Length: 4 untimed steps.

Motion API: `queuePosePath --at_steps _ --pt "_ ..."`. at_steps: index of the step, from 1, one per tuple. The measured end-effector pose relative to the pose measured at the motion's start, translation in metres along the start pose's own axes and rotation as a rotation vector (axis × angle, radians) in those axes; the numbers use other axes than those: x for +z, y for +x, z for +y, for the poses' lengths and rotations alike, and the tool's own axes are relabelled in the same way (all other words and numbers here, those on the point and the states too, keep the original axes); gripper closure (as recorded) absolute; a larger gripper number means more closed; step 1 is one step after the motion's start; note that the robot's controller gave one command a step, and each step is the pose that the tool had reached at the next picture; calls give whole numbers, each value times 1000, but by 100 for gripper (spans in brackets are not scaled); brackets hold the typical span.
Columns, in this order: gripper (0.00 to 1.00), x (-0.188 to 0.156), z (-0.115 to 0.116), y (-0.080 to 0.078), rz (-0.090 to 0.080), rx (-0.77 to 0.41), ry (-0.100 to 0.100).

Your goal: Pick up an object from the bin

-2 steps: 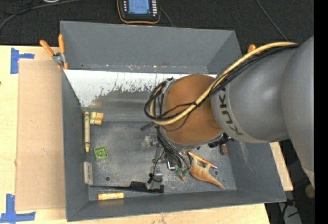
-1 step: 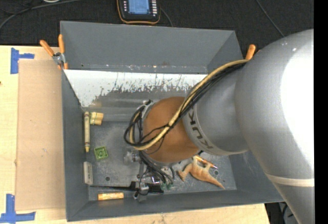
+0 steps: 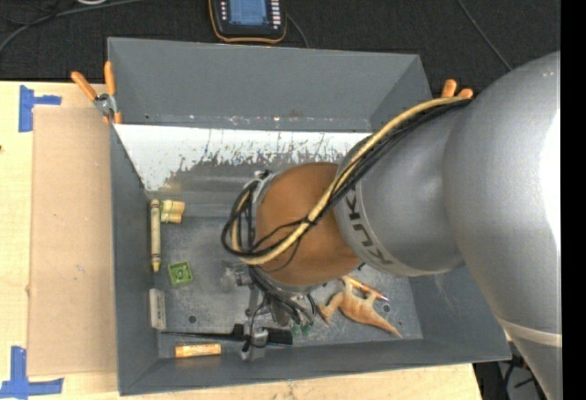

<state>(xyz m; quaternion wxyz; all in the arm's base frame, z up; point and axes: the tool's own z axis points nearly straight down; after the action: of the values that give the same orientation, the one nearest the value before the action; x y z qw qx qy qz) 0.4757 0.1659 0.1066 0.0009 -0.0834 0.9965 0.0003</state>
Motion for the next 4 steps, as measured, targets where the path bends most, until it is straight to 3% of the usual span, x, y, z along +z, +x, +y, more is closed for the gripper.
queuePosePath --at_steps 1,2,3,4 --pt "0 8 -20 0 4 -137 0" --pt "0 34 -21 3 -13 30 -1" --pt "100 37 -13 5 0 -68 -1" --pt "100 36 -13 5 -1 -67 -2"
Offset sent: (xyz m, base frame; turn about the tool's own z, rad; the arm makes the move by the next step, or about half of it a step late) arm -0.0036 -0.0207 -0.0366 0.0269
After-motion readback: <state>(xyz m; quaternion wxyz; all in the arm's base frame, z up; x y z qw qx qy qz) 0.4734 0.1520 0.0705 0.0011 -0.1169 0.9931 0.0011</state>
